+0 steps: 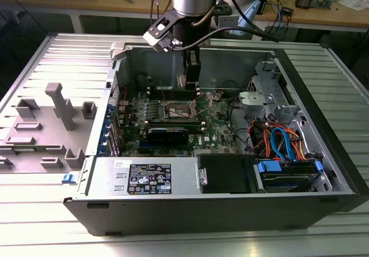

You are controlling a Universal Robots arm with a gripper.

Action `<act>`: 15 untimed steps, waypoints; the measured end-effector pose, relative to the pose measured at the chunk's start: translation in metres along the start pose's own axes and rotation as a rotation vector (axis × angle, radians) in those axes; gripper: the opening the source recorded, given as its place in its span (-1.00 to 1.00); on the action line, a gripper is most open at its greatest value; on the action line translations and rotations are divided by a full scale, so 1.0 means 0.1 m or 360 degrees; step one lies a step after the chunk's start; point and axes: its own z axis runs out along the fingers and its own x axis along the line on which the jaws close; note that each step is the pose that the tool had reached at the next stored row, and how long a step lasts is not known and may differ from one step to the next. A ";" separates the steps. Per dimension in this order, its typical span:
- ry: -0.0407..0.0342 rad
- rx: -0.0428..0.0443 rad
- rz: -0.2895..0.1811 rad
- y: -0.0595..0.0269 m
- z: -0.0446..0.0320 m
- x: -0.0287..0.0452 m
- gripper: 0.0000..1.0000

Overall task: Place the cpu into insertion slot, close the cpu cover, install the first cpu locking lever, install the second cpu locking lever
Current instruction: 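Place the cpu into insertion slot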

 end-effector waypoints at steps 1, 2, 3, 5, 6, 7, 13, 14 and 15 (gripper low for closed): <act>0.0000 0.0000 0.0000 0.000 0.000 0.000 0.08; 0.0000 0.0000 0.0000 0.000 0.000 0.000 0.08; 0.0001 0.0000 0.0000 0.000 0.000 0.000 0.08; 0.0001 0.0000 0.0000 -0.001 0.000 0.000 0.08; 0.0002 0.0000 0.0000 -0.001 0.000 0.000 0.08; 0.0002 0.0000 0.0000 -0.001 0.000 0.000 0.08; 0.0001 0.0001 0.0000 -0.005 0.002 0.002 0.08; 0.0002 0.0000 0.0000 -0.006 0.005 0.002 0.08; 0.0002 0.0000 0.0000 -0.012 0.010 0.003 0.08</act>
